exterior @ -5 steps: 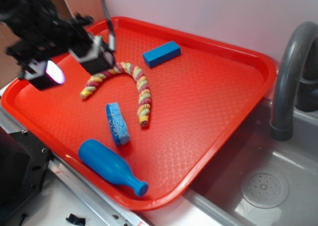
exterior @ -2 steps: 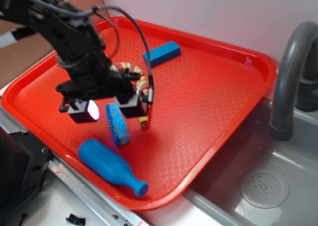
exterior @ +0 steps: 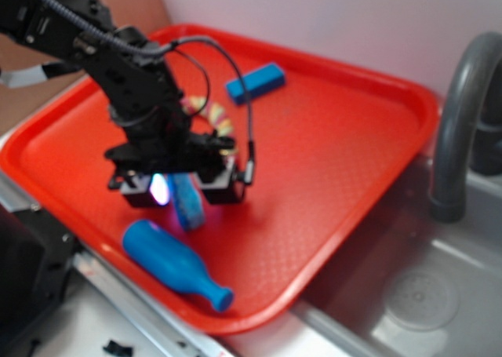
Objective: Grab the blue sponge.
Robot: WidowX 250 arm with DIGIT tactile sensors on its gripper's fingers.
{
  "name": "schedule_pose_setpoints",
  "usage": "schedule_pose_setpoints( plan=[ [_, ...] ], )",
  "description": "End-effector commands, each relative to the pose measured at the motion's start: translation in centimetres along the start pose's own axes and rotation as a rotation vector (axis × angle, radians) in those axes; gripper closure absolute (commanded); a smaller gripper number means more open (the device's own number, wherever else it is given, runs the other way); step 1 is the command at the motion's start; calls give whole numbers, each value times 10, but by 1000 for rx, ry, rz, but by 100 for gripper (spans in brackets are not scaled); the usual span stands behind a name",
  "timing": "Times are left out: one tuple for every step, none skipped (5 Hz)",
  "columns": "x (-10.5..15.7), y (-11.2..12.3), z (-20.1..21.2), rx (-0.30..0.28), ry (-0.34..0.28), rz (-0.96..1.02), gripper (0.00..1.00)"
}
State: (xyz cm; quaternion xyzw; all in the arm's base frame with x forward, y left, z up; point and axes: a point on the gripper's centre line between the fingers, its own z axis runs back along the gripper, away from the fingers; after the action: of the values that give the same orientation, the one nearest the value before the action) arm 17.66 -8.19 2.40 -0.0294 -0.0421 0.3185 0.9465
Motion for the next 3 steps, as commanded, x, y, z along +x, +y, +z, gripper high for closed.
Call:
schedule_pose_setpoints(
  plan=[
    [5,1,-1,-3,-2,6,100],
    [8,1,8,7,-14,-19,100],
    [20,-4,50,23,-12,-174,100]
  ],
)
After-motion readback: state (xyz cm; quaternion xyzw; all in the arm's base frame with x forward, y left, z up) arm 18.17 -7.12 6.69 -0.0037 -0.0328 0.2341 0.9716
